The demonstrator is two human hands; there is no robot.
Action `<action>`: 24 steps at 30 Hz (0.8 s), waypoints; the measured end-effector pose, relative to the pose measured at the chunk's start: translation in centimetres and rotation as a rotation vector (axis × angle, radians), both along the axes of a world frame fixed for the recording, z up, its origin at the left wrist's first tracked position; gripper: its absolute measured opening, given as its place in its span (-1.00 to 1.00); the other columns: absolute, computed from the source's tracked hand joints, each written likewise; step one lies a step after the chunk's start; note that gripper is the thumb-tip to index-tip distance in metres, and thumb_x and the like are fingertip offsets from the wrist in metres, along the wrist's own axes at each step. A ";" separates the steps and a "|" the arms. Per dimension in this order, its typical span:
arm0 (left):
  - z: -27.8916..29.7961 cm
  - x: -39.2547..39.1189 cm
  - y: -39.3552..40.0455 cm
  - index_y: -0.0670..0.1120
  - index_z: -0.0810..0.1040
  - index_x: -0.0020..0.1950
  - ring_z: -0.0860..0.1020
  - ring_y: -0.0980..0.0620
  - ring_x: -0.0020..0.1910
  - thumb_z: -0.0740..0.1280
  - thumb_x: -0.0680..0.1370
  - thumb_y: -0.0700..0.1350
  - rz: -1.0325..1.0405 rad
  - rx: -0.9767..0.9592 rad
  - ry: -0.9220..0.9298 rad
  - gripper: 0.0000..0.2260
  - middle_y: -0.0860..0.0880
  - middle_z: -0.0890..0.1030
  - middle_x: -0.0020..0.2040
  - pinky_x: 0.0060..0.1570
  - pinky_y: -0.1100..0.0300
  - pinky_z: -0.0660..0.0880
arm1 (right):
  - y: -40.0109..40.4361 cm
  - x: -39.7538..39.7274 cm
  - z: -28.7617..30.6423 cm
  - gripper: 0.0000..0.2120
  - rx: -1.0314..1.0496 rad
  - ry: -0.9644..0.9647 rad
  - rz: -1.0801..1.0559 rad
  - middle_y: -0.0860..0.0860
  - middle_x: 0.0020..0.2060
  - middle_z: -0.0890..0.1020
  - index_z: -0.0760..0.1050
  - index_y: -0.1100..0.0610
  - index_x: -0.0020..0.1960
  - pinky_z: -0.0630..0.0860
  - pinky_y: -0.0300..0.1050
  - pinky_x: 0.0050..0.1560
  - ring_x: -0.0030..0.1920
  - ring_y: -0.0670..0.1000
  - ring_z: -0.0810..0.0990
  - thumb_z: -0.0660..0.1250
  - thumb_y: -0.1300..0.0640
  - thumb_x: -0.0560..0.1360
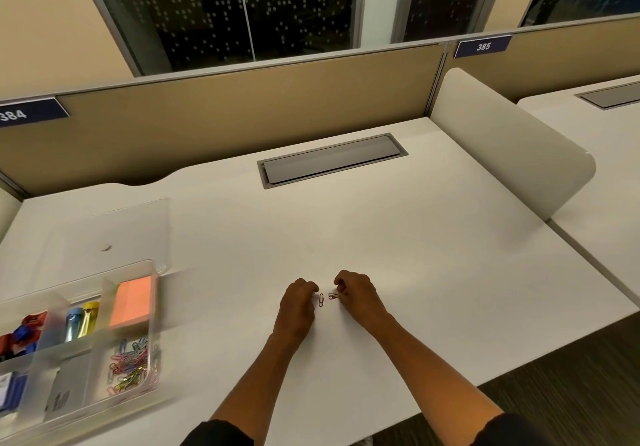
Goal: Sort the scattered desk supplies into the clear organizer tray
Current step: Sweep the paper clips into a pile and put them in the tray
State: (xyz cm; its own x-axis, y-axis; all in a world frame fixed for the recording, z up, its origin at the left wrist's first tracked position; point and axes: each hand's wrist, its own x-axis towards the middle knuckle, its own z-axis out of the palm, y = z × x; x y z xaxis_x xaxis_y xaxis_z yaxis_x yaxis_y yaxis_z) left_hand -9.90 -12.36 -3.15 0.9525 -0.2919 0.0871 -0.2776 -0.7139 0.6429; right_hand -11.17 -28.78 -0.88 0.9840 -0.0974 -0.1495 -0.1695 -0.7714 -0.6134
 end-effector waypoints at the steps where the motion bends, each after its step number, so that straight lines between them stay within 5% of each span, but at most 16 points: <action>1: 0.0 0.1 -0.2 -0.16 0.57 -0.04 0.48 0.01 -0.19 0.14 0.40 -0.31 0.008 -0.022 0.004 -0.73 -0.06 0.54 -0.16 -0.24 0.33 0.30 | -0.1 -0.1 0.0 -0.77 0.008 -0.017 -0.004 0.04 -0.11 0.64 0.53 0.16 0.04 0.54 -0.08 -0.06 -0.09 0.03 0.59 0.23 0.36 0.44; 12: 0.3 -0.4 -1.5 -0.14 0.55 0.11 0.52 0.06 -0.08 0.23 0.45 -0.42 0.004 -0.150 -0.006 -0.68 -0.03 0.56 0.00 -0.10 0.19 0.48 | 0.7 0.1 -0.2 -0.77 0.064 -0.160 0.030 0.03 -0.12 0.61 0.53 0.15 -0.02 0.51 -0.13 -0.12 -0.16 -0.05 0.53 0.22 0.40 0.45; 18: 0.2 -0.1 -0.8 -0.10 0.55 0.08 0.47 0.10 -0.17 0.27 0.48 -0.28 -0.017 -0.077 -0.013 -0.79 0.00 0.53 -0.05 -0.21 0.23 0.41 | -0.2 0.3 -1.4 -0.70 0.044 -0.158 0.101 0.05 0.03 0.60 0.55 0.15 0.12 0.50 -0.11 0.07 0.04 0.03 0.56 0.28 0.39 0.43; 24: 0.5 -0.3 -1.1 -0.13 0.52 0.06 0.39 0.02 0.00 0.42 0.44 -0.06 0.039 0.056 0.130 -0.74 -0.02 0.46 0.00 -0.11 0.19 0.32 | -0.9 -0.3 -1.7 -0.56 -0.058 -0.023 0.233 0.02 0.25 0.51 0.41 0.10 0.36 0.34 -0.16 0.27 0.28 0.03 0.42 0.34 0.19 0.50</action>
State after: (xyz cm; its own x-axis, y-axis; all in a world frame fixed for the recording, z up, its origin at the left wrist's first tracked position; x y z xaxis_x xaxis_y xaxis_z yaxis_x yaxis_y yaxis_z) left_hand -10.23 -13.44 -2.64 0.9653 -0.2558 -0.0534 -0.1661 -0.7582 0.6305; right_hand -11.50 -29.64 -2.63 0.9839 0.1248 -0.1280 0.0304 -0.8224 -0.5681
